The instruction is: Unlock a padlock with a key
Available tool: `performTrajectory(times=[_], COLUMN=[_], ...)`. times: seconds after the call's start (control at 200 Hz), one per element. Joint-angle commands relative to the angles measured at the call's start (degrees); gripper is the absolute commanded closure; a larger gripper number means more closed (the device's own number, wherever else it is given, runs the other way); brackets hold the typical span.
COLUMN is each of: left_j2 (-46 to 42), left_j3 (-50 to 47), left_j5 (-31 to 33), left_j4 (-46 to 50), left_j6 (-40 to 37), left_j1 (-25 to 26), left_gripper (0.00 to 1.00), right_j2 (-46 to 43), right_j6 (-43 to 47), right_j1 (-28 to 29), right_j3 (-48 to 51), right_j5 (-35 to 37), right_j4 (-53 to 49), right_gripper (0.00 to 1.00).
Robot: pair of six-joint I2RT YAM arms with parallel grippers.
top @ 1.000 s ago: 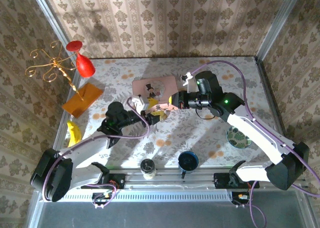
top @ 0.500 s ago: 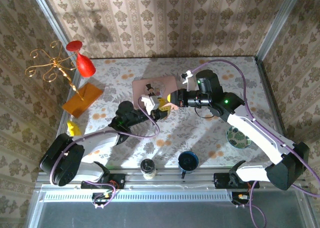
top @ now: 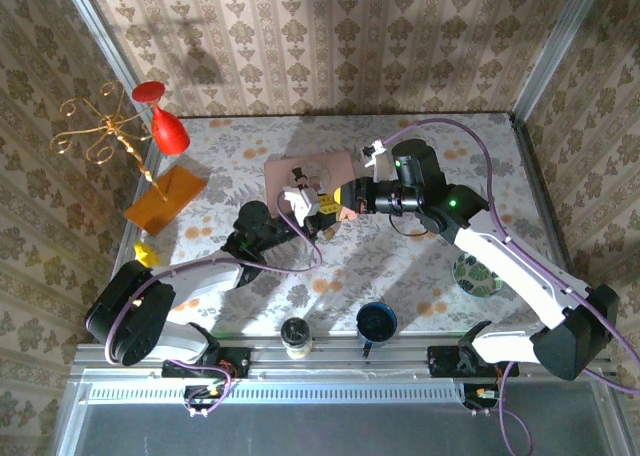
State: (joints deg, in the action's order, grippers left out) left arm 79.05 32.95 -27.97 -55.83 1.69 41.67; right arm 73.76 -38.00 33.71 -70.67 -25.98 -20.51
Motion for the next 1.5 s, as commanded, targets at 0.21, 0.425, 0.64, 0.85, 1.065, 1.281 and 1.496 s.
performTrajectory(times=[0.21,0.425,0.64,0.85,1.065,1.281,1.496], left_j2=[-1.6,-1.9,-1.6,-1.5,-1.5,-1.9,-3.1], left_j3=[-0.3,-0.1,-0.5,-1.2,-0.9,-1.0,-1.5], left_j5=[-0.5,-0.5,-1.3,0.2,1.7,2.3,2.4], left_j4=[-1.1,-0.9,-0.3,0.1,-0.4,-0.9,-0.6], left_j6=[-0.7,-1.0,-1.3,-1.3,-1.4,-1.0,-0.4], left_j1=[0.5,0.5,0.6,0.8,0.7,0.7,0.7], left_gripper=[0.64,0.64,0.45,0.46,0.52,0.63,0.74], right_j2=[0.7,1.1,1.6,1.6,1.6,1.5,1.1], right_j6=[-0.8,-0.8,-0.4,-0.1,-0.1,-0.4,-0.4], right_j1=[0.4,0.4,0.4,0.4,0.4,0.4,0.4], right_j3=[-0.3,-0.3,-0.7,-1.2,-1.0,-0.8,-0.3], right_j5=[-0.3,-0.1,0.4,0.9,1.1,1.2,1.5], right_j4=[0.6,0.6,0.1,-0.6,-0.8,-0.8,-1.1], right_gripper=[1.0,1.0,1.0,1.0,1.0,1.0,1.0])
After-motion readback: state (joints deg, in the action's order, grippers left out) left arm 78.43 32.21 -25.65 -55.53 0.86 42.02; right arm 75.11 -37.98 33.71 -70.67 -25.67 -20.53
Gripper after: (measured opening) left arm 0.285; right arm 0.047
